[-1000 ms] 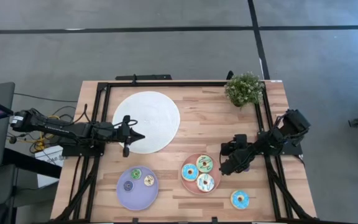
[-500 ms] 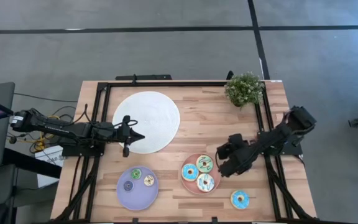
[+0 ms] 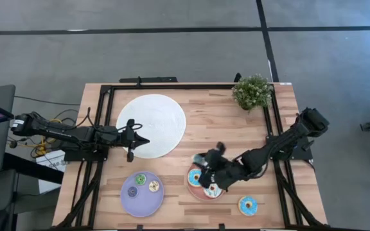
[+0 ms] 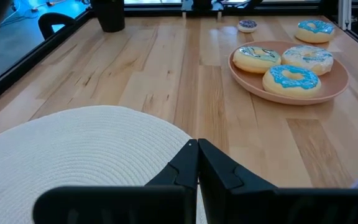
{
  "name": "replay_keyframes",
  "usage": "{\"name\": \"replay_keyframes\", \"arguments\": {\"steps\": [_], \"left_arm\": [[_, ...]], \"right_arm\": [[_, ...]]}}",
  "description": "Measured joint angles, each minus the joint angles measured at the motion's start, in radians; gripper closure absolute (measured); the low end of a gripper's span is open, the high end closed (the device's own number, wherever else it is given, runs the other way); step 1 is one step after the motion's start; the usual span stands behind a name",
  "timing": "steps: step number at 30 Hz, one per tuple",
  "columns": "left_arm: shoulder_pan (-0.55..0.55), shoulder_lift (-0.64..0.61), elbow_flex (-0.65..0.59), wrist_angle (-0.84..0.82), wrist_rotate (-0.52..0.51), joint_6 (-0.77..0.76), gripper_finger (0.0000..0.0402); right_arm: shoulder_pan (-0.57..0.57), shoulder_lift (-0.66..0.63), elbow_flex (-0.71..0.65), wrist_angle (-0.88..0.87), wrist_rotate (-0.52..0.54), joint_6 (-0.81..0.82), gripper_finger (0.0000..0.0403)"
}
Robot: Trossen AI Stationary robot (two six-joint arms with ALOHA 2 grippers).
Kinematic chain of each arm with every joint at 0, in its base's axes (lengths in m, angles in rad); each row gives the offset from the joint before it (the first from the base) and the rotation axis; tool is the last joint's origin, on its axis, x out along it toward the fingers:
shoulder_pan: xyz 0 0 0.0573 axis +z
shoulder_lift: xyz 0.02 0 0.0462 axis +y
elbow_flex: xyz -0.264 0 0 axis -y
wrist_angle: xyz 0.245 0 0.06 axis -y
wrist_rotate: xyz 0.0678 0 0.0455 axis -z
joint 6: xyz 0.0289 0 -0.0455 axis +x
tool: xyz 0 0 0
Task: Pick & Place donuts
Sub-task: Put the small light blue donut on the purple plate
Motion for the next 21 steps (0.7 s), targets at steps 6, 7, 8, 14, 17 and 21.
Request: {"name": "replay_keyframes", "arguments": {"steps": [6, 7, 8, 14, 17, 21], "left_arm": [[0.0, 0.0, 0.0, 0.0, 0.0, -0.004, 0.0401], [0.0, 0.0, 0.0, 0.0, 0.0, -0.004, 0.0401], [0.0, 0.0, 0.0, 0.0, 0.0, -0.004, 0.0401], [0.0, 0.0, 0.0, 0.004, 0.0, -0.005, 0.0401], [0.0, 0.0, 0.0, 0.002, 0.0, -0.005, 0.0401], [0.0, 0.0, 0.0, 0.004, 0.0, -0.006, 0.0401]], "right_arm": [[0.002, 0.057, 0.002, 0.372, -0.115, -0.29, 0.0228], [0.002, 0.083, 0.018, 0.401, -0.13, -0.306, 0.0229], [0.0, 0.11, 0.039, 0.411, -0.144, -0.315, 0.0229], [-0.017, 0.321, 0.238, 0.291, -0.221, -0.322, 0.0231], [-0.031, 0.423, 0.376, 0.27, -0.289, -0.363, 0.0231], [-0.048, 0.565, 0.576, 0.217, -0.422, -0.44, 0.0231]]}}
